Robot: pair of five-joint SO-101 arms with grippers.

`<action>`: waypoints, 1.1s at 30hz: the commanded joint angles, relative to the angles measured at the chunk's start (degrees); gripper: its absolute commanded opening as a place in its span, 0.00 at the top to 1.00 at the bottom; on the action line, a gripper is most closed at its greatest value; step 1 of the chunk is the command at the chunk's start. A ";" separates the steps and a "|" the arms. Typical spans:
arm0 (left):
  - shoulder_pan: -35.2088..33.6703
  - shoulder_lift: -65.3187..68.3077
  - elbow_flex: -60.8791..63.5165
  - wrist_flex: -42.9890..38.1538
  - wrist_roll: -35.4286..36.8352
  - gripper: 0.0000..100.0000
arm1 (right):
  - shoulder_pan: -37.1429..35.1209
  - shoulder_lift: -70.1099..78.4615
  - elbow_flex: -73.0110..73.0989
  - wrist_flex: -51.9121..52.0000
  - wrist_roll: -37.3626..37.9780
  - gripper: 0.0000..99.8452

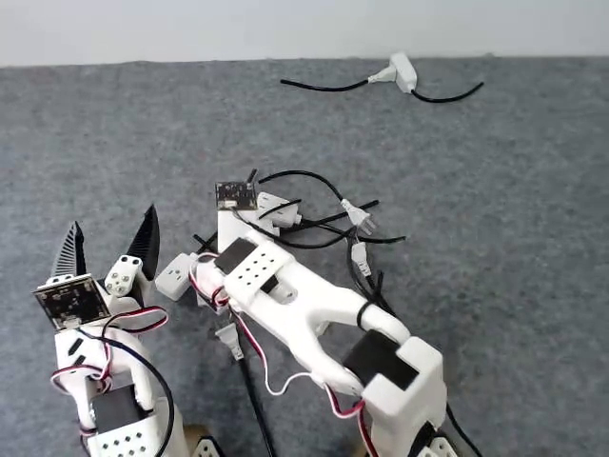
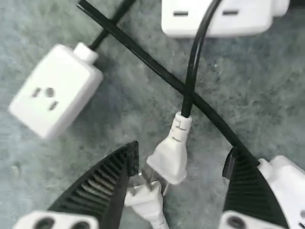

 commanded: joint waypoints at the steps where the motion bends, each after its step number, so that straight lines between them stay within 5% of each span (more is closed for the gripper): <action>1: -0.09 -0.62 -0.75 -1.67 -0.35 0.65 | -0.31 2.24 -0.88 -2.68 0.70 0.72; 4: -0.09 -0.62 -0.75 -1.67 -0.35 0.65 | -0.22 3.03 -0.88 -3.56 0.88 0.74; 11: -0.09 -0.62 -0.66 -1.67 -0.35 0.65 | -0.22 3.38 -0.88 -3.56 1.14 1.00; 20: -0.09 -0.62 -0.66 -1.67 -0.35 0.65 | -0.04 3.03 -0.62 -2.95 1.32 0.99; 26: -0.09 -0.62 -0.57 -1.67 -0.35 0.65 | 2.07 2.59 -0.88 -1.01 14.59 0.99; 33: 0.26 -0.62 -0.13 -1.67 -0.44 0.65 | 6.90 -5.49 -0.62 1.27 20.31 0.99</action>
